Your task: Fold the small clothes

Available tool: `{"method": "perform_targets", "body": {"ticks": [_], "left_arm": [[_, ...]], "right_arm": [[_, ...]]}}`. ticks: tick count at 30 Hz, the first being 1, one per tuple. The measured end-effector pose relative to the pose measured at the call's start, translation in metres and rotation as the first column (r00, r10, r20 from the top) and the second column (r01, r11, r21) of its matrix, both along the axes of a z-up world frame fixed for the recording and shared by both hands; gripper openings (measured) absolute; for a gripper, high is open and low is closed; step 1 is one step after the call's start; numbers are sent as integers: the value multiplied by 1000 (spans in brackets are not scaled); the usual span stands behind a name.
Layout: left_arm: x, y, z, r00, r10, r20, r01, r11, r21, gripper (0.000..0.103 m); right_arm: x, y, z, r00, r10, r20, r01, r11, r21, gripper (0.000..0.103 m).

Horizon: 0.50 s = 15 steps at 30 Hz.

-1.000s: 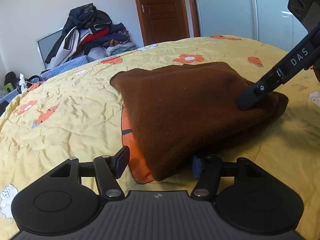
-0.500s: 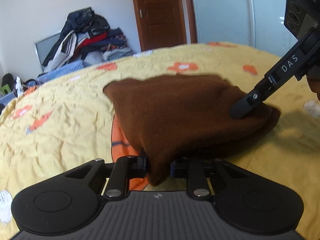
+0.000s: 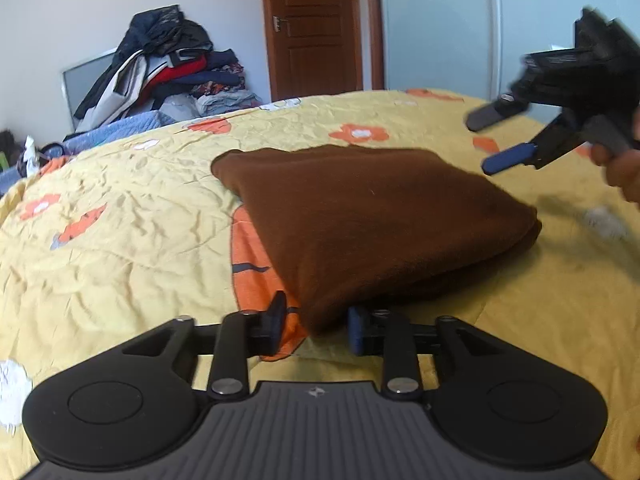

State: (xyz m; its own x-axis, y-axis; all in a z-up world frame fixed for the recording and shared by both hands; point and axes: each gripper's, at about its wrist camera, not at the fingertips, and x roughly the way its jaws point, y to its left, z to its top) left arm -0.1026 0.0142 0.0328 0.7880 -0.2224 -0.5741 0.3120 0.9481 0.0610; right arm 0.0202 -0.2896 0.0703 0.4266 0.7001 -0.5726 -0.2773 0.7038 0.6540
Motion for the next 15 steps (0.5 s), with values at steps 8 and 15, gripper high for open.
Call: {"method": "perform_targets", "body": {"ticks": [8,15], "left_arm": [[5,-14,-2,1000,-10,5,9,999,32,39],[10,-2,-4,999,15,-29,-16,1000,-25,46]], "right_arm": [[73,9,-33,984,-102,-143,102,995,-10,12],[97,6,-40,996,-86,-28,80,981,-178,11]]}}
